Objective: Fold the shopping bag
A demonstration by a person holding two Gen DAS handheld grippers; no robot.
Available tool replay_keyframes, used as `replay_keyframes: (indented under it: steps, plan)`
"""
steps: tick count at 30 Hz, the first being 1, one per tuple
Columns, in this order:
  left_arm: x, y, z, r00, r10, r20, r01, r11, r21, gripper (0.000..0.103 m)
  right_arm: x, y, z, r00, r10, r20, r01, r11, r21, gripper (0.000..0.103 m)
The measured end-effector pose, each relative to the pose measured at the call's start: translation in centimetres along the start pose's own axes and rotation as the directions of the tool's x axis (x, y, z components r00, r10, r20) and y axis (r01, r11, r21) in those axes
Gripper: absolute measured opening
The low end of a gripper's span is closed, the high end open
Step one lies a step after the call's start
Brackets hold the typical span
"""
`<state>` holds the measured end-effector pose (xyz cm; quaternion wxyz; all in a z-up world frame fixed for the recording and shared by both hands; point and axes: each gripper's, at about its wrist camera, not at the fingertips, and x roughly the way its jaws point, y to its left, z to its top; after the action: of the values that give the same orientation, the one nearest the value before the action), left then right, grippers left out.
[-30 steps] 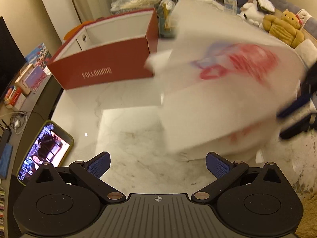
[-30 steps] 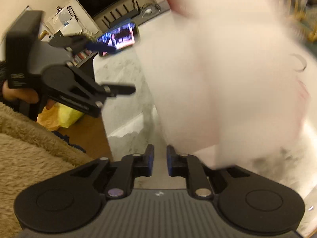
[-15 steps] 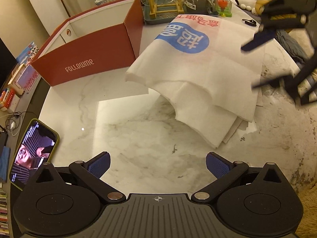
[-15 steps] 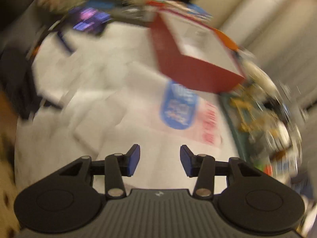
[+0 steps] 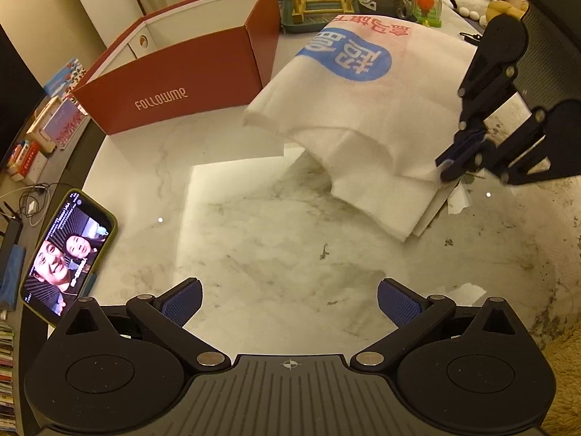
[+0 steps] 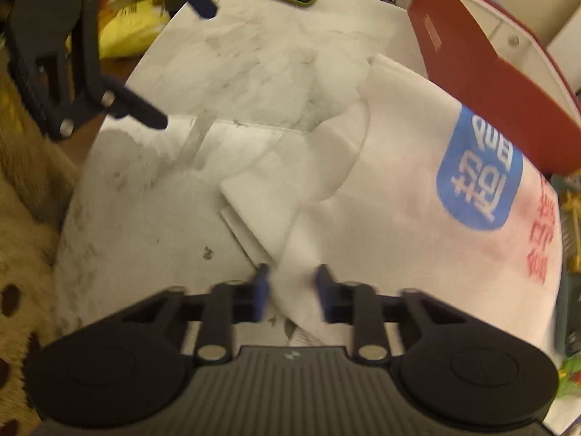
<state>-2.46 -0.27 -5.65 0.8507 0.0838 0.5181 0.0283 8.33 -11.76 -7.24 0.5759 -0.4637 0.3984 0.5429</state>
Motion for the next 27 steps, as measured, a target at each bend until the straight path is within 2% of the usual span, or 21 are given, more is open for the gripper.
replay_keyframes:
  steps: [2, 3, 5, 6, 8, 10, 11, 13, 15, 17, 19, 20, 21, 22, 23, 24, 26, 27]
  plan:
    - [-0.1, 0.2, 0.0, 1.0, 0.002, 0.008, -0.002, 1.0, -0.002, 0.103, -1.4, -0.7, 0.1, 0.999, 0.033, 0.034, -0.035, 0.997, 0.063, 0.003]
    - [-0.2, 0.2, 0.0, 1.0, 0.0, 0.013, 0.0, 1.0, 0.001, 0.103, -2.6, -1.0, 0.1, 0.993, 0.086, 0.078, -0.095, 0.988, 0.125, 0.003]
    - [-0.2, 0.3, 0.1, 1.0, -0.005, 0.023, 0.005, 1.0, 0.007, 0.103, -5.2, -1.9, 0.1, 0.964, 0.165, 0.21, -0.214, 0.947, 0.24, 0.003]
    - [-0.4, 0.2, 0.2, 0.999, -0.005, 0.034, 0.005, 1.0, 0.015, 0.103, -6.6, -2.2, 0.1, 0.949, 0.16, 0.27, -0.235, 0.933, 0.272, 0.003]
    - [-0.7, 0.3, 0.5, 0.998, -0.01, 0.061, 0.008, 0.999, 0.036, 0.103, -9.5, -2.6, 0.5, 0.918, 0.118, 0.379, -0.248, 0.916, 0.316, 0.003]
    - [-1.2, 0.3, 0.8, 0.996, -0.005, 0.093, -0.001, 0.998, 0.061, 0.103, -13.0, -2.5, 1.3, 0.888, 0.01, 0.46, -0.18, 0.927, 0.329, 0.003]
    - [-1.5, 0.3, 1.0, 0.994, 0.001, 0.111, -0.01, 0.997, 0.078, 0.103, -15.2, -2.2, 1.7, 0.867, -0.057, 0.495, -0.122, 0.939, 0.321, 0.003]
    - [-2.2, 0.4, 1.4, 0.989, 0.02, 0.147, -0.036, 0.993, 0.109, 0.103, -19.8, -1.9, 1.9, 0.803, -0.187, 0.565, -0.024, 0.938, 0.345, 0.003]
    - [-3.0, 0.5, 1.9, 0.982, 0.03, 0.188, -0.057, 0.988, 0.142, 0.103, -24.7, -1.8, 1.7, 0.725, -0.303, 0.618, 0.047, 0.918, 0.395, 0.003]
    - [-3.8, 0.6, 2.2, 0.972, 0.03, 0.232, -0.071, 0.983, 0.17, 0.103, -29.4, -0.8, 1.4, 0.636, -0.433, 0.639, 0.139, 0.879, 0.457, 0.003]
    - [-4.2, 0.8, 2.4, 0.965, 0.017, 0.261, -0.068, 0.98, 0.188, 0.103, -33.6, 1.1, 0.8, 0.535, -0.537, 0.652, 0.239, 0.836, 0.493, 0.003]
    - [-4.3, 0.8, 2.5, 0.964, 0.01, 0.267, -0.064, 0.979, 0.194, 0.103, -35.2, 1.7, 0.5, 0.511, -0.56, 0.653, 0.255, 0.824, 0.506, 0.003]
    - [-4.1, 0.8, 2.6, 0.964, 0.002, 0.264, -0.056, 0.979, 0.198, 0.103, -36.2, 2.1, 0.4, 0.524, -0.565, 0.637, 0.261, 0.819, 0.511, 0.005]
    - [-3.7, 0.7, 2.7, 0.969, -0.001, 0.247, -0.049, 0.979, 0.199, 0.103, -36.3, 2.2, 0.5, 0.565, -0.562, 0.604, 0.277, 0.819, 0.503, 0.007]
    - [-3.2, 0.5, 2.7, 0.973, -0.004, 0.229, -0.043, 0.979, 0.199, 0.103, -35.6, 2.5, 0.9, 0.612, -0.561, 0.557, 0.306, 0.818, 0.487, 0.014]
    - [-2.8, 0.4, 2.7, 0.977, -0.007, 0.211, -0.036, 0.979, 0.199, 0.103, -34.1, 2.6, 1.3, 0.661, -0.56, 0.5, 0.338, 0.817, 0.468, 0.035]
    - [-2.4, 0.2, 2.5, 0.982, -0.003, 0.191, -0.036, 0.979, 0.199, 0.103, -29.5, 3.3, 2.2, 0.764, -0.518, 0.385, 0.37, 0.84, 0.396, 0.064]
    - [-2.3, 0.0, 2.4, 0.983, -0.003, 0.182, -0.034, 0.979, 0.2, 0.103, -26.7, 3.6, 2.4, 0.806, -0.483, 0.343, 0.37, 0.862, 0.346, 0.06]
